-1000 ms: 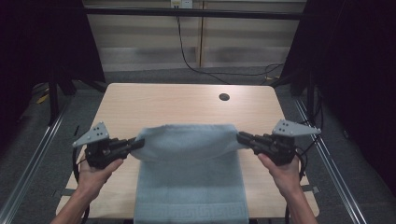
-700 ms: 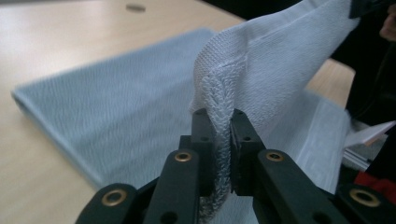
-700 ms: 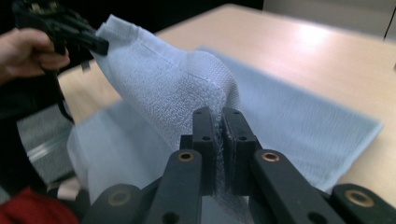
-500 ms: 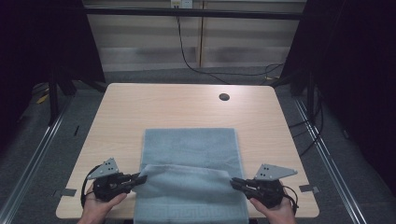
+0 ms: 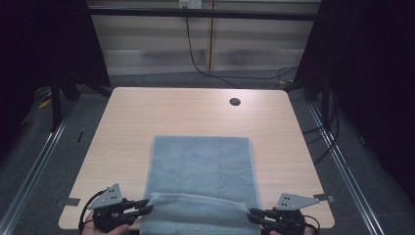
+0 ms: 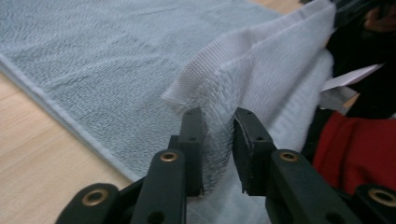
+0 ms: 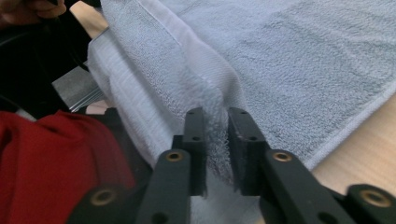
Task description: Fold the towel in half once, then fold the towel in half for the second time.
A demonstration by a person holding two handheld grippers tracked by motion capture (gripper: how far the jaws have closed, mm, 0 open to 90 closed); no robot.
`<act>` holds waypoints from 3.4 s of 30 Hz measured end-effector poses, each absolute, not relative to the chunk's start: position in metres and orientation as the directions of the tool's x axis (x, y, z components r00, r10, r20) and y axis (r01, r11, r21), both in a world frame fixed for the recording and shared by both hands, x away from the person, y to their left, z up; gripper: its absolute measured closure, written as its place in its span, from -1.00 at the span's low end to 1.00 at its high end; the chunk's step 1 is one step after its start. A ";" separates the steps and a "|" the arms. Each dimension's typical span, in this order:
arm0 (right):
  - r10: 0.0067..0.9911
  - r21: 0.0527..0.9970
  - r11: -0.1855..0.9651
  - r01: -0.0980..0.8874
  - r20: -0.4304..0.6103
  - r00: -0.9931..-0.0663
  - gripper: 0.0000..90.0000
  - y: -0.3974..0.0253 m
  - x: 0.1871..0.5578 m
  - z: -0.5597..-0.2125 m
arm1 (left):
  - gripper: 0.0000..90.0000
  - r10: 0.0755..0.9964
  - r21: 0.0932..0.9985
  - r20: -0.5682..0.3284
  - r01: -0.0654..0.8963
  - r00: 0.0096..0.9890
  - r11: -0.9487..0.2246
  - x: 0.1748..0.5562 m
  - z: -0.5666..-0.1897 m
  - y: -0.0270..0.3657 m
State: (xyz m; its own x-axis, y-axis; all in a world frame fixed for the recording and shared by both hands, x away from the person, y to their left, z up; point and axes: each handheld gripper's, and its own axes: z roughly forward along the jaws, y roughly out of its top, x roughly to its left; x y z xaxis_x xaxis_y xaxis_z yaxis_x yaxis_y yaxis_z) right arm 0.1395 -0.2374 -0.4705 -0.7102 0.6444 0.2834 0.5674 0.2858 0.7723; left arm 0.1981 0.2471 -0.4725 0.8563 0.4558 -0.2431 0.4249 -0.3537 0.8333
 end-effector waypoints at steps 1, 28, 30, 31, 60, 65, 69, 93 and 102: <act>0.630 0.777 0.285 0.561 0.289 -0.720 0.68 -0.239 0.138 -0.470 | 0.59 0.457 0.841 -0.243 0.421 0.856 -0.341 0.197 -0.471 0.249; 0.736 0.713 0.333 0.618 0.213 -0.642 0.28 -0.211 0.300 -0.503 | 0.43 0.585 0.757 -0.195 0.500 0.787 -0.420 0.333 -0.506 0.205; 0.736 0.693 0.350 0.631 0.214 -0.643 0.28 -0.210 0.295 -0.500 | 0.44 0.575 0.758 -0.206 0.500 0.792 -0.418 0.326 -0.506 0.207; 0.731 0.697 0.357 0.622 0.206 -0.650 0.28 -0.210 0.291 -0.500 | 0.44 0.569 0.762 -0.207 0.496 0.796 -0.416 0.322 -0.507 0.208; 0.775 0.744 0.285 0.604 0.192 -0.603 0.05 -0.241 0.278 -0.483 | 0.29 0.574 0.778 -0.220 0.497 0.789 -0.385 0.321 -0.483 0.206; 0.804 0.749 0.285 0.598 0.153 -0.575 -0.03 -0.248 0.307 -0.484 | 0.24 0.609 0.794 -0.231 0.509 0.758 -0.332 0.349 -0.478 0.205; 0.811 0.750 0.266 0.606 0.166 -0.561 0.03 -0.253 0.322 -0.491 | 0.16 0.633 0.791 -0.232 0.522 0.738 -0.319 0.364 -0.482 0.206; 0.782 0.721 0.260 0.642 0.233 -0.578 0.49 -0.257 0.327 -0.508 | 0.57 0.573 0.747 -0.237 0.524 0.784 -0.408 0.368 -0.510 0.211; 0.759 0.725 0.222 0.652 0.291 -0.582 0.80 -0.259 0.327 -0.507 | 0.80 0.575 0.744 -0.251 0.536 0.778 -0.400 0.368 -0.510 0.211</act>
State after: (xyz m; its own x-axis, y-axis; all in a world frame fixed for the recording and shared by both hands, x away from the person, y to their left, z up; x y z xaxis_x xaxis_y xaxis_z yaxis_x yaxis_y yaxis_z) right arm 0.3271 -0.2594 -0.5075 -0.5821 0.7594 0.2907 0.6517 0.2219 0.7253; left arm 0.3679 0.2109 -0.5096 0.7785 0.5751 -0.2515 0.5356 -0.3998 0.7439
